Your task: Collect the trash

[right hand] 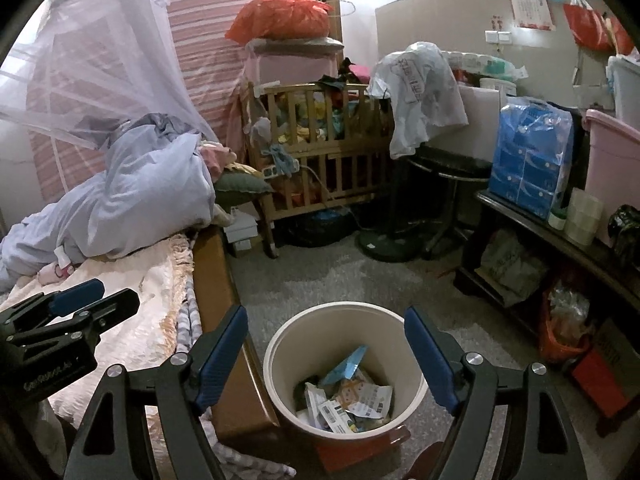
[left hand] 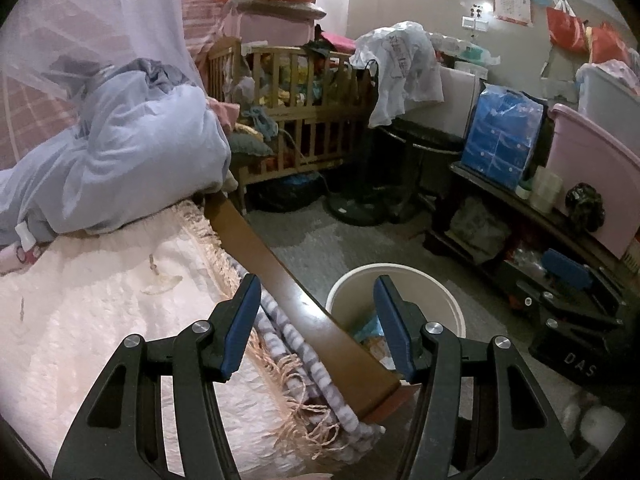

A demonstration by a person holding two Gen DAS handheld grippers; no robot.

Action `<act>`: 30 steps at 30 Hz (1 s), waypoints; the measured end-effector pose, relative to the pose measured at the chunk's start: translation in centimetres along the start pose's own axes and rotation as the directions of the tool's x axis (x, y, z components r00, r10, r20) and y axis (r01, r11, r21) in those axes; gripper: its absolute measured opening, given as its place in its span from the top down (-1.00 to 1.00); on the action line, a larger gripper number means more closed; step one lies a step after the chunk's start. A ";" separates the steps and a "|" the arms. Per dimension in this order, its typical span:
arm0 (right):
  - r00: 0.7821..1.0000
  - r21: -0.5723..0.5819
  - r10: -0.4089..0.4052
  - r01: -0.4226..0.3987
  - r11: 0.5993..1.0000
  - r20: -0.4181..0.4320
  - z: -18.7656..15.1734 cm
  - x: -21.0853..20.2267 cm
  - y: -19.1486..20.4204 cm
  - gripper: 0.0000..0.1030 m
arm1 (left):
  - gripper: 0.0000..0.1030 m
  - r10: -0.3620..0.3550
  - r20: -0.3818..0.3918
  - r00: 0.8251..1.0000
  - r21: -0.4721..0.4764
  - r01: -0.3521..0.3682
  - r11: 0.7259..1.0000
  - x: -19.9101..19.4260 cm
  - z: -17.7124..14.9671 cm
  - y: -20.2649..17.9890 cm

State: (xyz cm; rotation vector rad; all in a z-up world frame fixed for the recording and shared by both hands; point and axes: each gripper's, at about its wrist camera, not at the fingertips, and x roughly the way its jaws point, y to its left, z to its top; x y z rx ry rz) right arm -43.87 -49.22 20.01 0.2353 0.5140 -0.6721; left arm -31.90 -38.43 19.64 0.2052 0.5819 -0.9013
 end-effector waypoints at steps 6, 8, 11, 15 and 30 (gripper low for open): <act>1.000 -0.003 -0.002 0.002 1.000 0.008 0.0 -0.4 0.3 -0.54 | -0.11 0.000 0.006 1.000 -0.001 0.000 1.000 -0.3 -0.3 -0.1; 1.000 -0.004 -0.003 0.003 1.000 0.008 0.0 -0.5 0.4 -0.54 | -0.11 0.001 0.007 1.000 0.000 -0.001 1.000 -0.3 -0.2 -0.1; 1.000 -0.002 -0.004 0.004 1.000 0.007 0.1 -0.4 0.4 -0.55 | -0.11 -0.003 0.007 1.000 0.001 0.003 1.000 -0.3 -0.2 0.0; 1.000 0.001 -0.008 0.008 1.000 0.001 0.2 -0.3 0.4 -0.55 | -0.11 -0.005 0.005 1.000 -0.003 0.005 1.000 -0.3 -0.3 0.0; 1.000 0.000 -0.011 0.011 1.000 -0.013 0.0 0.1 0.5 -0.57 | -0.11 -0.005 -0.006 1.000 -0.016 0.005 1.000 0.0 -0.4 -0.4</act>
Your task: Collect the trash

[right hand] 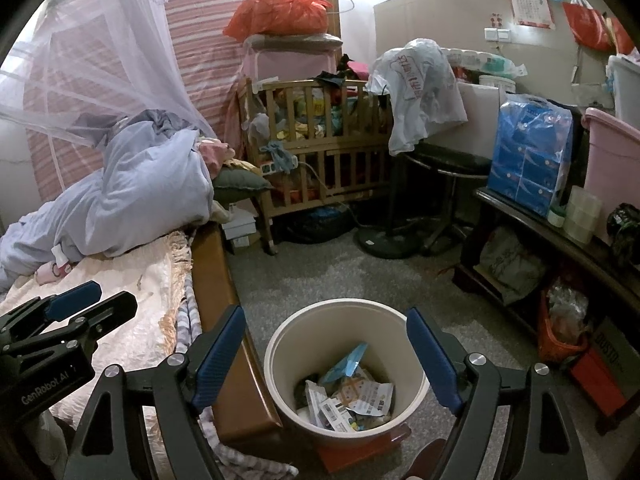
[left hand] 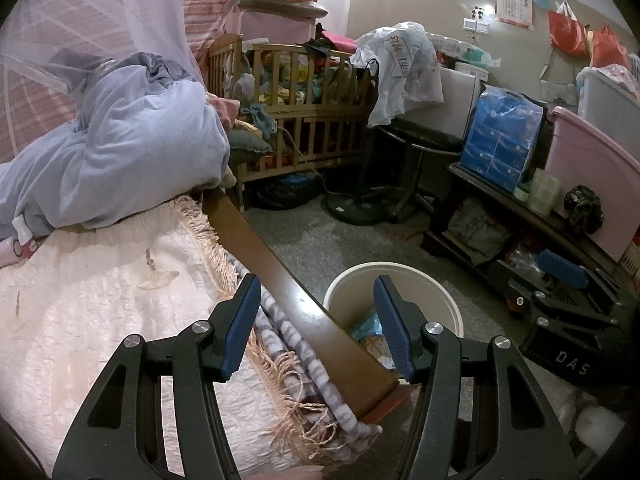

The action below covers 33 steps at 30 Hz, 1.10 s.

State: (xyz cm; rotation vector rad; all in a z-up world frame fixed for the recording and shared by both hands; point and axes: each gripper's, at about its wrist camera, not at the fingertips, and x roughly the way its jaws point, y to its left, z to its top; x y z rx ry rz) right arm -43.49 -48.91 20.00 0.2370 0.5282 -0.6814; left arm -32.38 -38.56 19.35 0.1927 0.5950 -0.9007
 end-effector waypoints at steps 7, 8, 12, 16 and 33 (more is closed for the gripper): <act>1.000 0.004 0.003 -0.003 1.000 -0.006 -0.3 0.3 -0.1 -0.59 | -0.11 0.000 -0.003 1.000 -0.005 0.000 1.000 0.3 -0.1 0.1; 1.000 0.003 0.002 -0.002 1.000 -0.007 -0.3 0.4 -0.2 -0.59 | -0.11 0.001 -0.004 1.000 -0.005 -0.001 1.000 0.3 -0.1 0.2; 1.000 0.005 0.002 -0.002 1.000 -0.006 -0.3 0.3 -0.1 -0.60 | -0.11 0.001 -0.005 1.000 -0.006 -0.001 1.000 0.4 -0.3 0.1; 1.000 0.003 0.000 0.000 1.000 -0.007 -0.3 0.3 -0.1 -0.63 | -0.11 0.000 -0.006 1.000 -0.007 0.000 1.000 0.4 -0.2 0.2; 1.000 -0.004 0.002 -0.002 1.000 -0.028 -1.1 1.4 -0.4 -0.65 | -0.11 0.000 -0.017 1.000 -0.011 0.000 1.000 0.7 -0.7 0.2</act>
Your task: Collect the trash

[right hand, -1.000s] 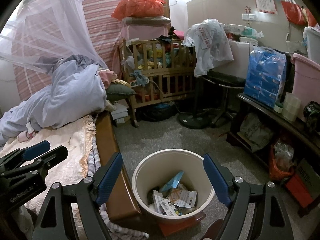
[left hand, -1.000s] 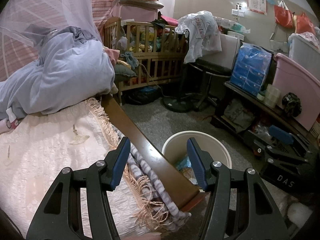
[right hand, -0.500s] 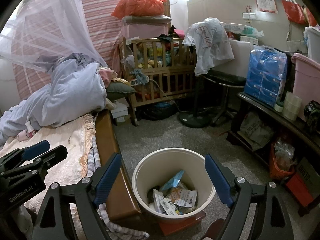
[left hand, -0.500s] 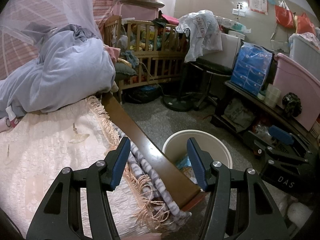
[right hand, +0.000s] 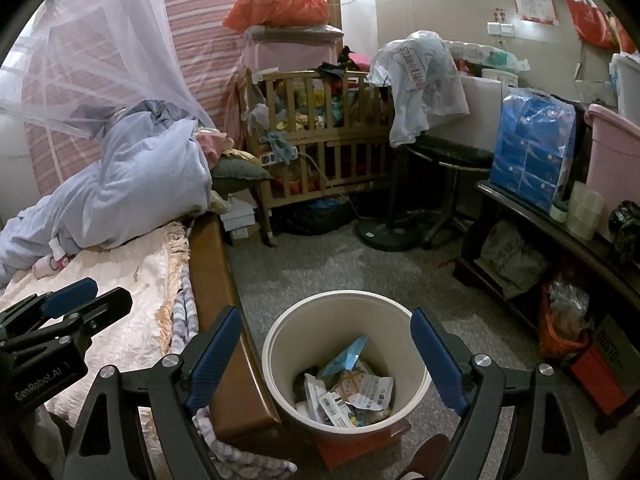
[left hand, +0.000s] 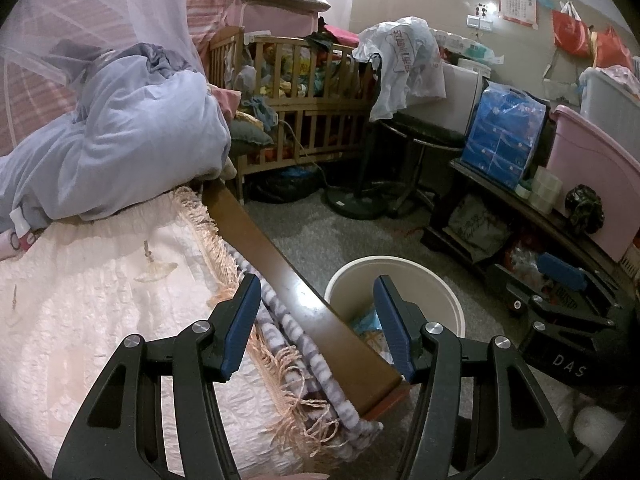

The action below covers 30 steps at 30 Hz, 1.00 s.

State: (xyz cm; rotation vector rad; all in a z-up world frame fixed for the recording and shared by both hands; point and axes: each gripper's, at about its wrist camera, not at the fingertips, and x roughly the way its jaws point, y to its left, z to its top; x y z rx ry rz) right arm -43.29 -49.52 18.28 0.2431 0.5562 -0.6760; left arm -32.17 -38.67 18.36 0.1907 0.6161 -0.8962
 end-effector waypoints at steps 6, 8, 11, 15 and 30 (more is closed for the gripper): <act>1.000 -0.003 -0.002 0.002 1.000 -0.002 0.1 0.0 0.1 -0.65 | -0.11 -0.001 -0.002 1.000 -0.001 0.001 1.000 0.1 -0.2 -0.2; 1.000 -0.002 -0.001 0.001 1.000 -0.003 0.1 0.0 0.0 -0.65 | -0.11 -0.001 -0.004 1.000 -0.003 0.001 1.000 0.2 -0.3 -0.1; 1.000 -0.002 0.000 0.000 1.000 -0.007 0.1 0.1 -0.1 -0.66 | -0.11 -0.003 -0.008 1.000 -0.003 0.003 1.000 0.4 -0.5 -0.4; 1.000 -0.004 0.000 0.000 1.000 -0.011 0.1 0.2 -0.3 -0.66 | -0.11 -0.007 -0.014 1.000 -0.005 0.007 1.000 0.5 -0.4 -0.6; 1.000 -0.005 0.001 -0.001 1.000 -0.018 0.1 0.4 -0.3 -0.68 | -0.11 -0.008 -0.019 1.000 -0.009 0.008 1.000 0.5 -0.3 -0.9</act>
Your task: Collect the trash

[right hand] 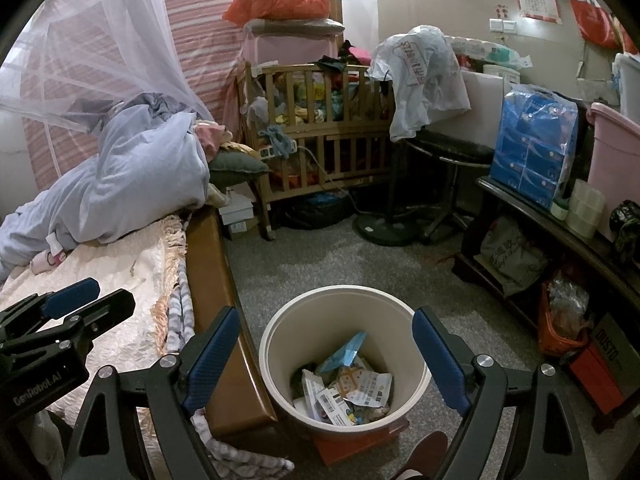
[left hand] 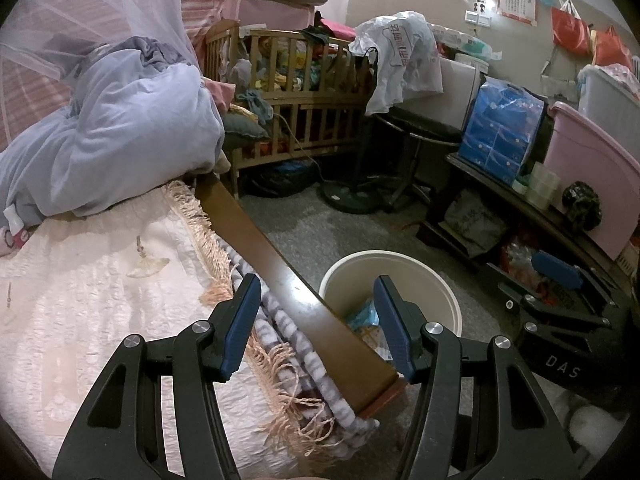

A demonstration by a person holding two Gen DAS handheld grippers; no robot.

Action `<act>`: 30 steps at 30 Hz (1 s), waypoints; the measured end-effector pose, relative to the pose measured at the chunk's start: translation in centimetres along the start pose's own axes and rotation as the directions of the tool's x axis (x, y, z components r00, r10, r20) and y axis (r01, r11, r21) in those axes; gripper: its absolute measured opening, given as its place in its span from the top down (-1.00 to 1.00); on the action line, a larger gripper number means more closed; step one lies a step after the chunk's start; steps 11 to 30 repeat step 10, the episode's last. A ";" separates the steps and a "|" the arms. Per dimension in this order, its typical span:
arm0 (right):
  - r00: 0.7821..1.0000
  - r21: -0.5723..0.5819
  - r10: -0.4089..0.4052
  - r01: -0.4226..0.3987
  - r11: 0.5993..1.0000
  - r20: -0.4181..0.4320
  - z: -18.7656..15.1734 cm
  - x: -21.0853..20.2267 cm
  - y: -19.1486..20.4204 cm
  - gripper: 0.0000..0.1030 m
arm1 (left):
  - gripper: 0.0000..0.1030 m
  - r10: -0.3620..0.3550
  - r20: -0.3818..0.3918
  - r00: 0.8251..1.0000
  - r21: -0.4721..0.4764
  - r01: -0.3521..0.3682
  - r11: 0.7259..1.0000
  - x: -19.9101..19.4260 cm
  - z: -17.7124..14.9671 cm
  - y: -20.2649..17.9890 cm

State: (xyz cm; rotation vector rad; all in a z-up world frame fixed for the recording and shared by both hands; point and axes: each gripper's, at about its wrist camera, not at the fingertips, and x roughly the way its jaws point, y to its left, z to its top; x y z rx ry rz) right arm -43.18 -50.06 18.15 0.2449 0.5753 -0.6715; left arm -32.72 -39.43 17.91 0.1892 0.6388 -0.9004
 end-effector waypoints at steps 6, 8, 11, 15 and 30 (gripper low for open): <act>1.000 -0.019 0.004 -0.004 1.000 -0.009 0.1 0.5 0.3 -0.69 | -0.11 -0.004 -0.011 1.000 -0.025 0.004 1.000 0.2 -0.2 0.4; 1.000 -0.026 0.007 -0.008 1.000 -0.013 0.3 0.7 0.6 -0.69 | -0.11 0.002 -0.011 1.000 -0.029 -0.003 1.000 -0.1 -0.3 1.1; 1.000 -0.033 0.014 -0.014 0.999 -0.017 0.6 1.0 0.9 -0.69 | -0.11 0.009 -0.009 1.000 -0.038 -0.009 0.999 -0.6 -0.2 2.3; 1.000 -0.033 0.014 -0.014 0.999 -0.017 0.6 1.0 0.9 -0.69 | -0.11 0.009 -0.009 1.000 -0.038 -0.009 0.999 -0.6 -0.2 2.3; 1.000 -0.033 0.014 -0.014 0.999 -0.017 0.6 1.0 0.9 -0.69 | -0.11 0.009 -0.009 1.000 -0.038 -0.009 0.999 -0.6 -0.2 2.3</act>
